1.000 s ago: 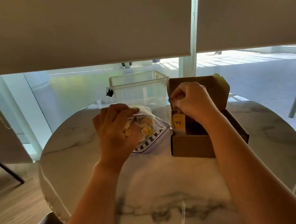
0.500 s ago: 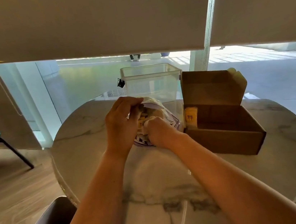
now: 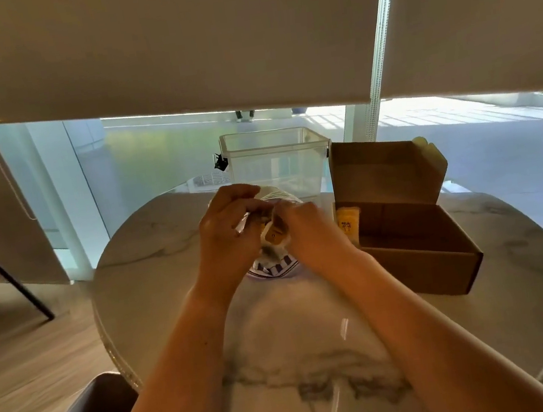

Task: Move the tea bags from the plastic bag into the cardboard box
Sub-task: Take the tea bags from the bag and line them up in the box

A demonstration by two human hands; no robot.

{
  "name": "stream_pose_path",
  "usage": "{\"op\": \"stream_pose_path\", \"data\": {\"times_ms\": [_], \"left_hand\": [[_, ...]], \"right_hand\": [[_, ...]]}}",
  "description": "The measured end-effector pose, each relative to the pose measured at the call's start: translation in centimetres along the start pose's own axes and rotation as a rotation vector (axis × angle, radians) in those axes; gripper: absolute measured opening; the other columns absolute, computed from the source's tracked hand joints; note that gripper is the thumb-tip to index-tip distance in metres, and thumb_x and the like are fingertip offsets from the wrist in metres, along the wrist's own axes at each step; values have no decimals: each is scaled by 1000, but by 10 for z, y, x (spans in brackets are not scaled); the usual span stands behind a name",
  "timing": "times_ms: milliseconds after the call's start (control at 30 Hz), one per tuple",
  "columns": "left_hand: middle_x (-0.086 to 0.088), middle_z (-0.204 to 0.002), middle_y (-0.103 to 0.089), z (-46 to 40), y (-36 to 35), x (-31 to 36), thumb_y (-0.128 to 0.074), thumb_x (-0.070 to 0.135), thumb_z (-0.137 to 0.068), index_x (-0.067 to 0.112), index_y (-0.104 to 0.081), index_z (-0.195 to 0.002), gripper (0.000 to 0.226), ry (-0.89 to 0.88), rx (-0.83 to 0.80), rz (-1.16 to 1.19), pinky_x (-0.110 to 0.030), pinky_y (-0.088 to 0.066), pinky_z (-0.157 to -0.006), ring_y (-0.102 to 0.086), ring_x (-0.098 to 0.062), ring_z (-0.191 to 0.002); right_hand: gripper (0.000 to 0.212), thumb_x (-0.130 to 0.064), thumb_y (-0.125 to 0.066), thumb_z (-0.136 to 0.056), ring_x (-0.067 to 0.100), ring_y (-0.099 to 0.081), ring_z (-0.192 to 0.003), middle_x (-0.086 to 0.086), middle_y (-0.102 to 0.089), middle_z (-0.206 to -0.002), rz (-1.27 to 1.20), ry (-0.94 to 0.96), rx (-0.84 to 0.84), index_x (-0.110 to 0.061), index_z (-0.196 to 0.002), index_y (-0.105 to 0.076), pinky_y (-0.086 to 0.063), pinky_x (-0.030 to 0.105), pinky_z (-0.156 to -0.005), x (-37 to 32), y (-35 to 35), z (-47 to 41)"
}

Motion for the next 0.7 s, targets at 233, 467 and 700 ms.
{"op": "stream_pose_path", "data": {"times_ms": [233, 467, 700], "left_hand": [[11, -117, -54, 7, -20, 3, -65, 20, -85, 25, -68, -70, 17, 275, -271, 126, -3, -32, -86, -43, 13, -109], [7, -100, -66, 10, -29, 5, -62, 26, -83, 10, -71, -94, 21, 475, -201, 397, -20, -54, -74, -68, -6, -83], [18, -112, -52, 12, -34, 12, -64, 15, -86, 33, -65, -91, 19, 313, -262, 161, -2, -37, -85, -48, 2, -105]], "right_hand": [[16, -6, -50, -93, 14, -62, -76, 0, -64, -85, -371, 2, 167, -10, -96, -66, -52, 22, -71, 16, 45, 17], [14, -10, -69, -77, 7, -62, -52, 5, -67, -75, -959, -243, 6, -9, -92, -68, -52, 15, -52, 44, 50, 28], [14, 9, -59, -83, 15, -66, -54, 13, -66, -78, -1084, -377, 72, -4, -87, -60, -56, 20, -51, 67, 54, 27]]}}
Point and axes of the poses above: each hand's wrist, its own z-axis away from the middle knuckle, its own y-axis out of the back of the hand, x = y × z, the point moved 5 cm from there along -z, towards the middle knuckle
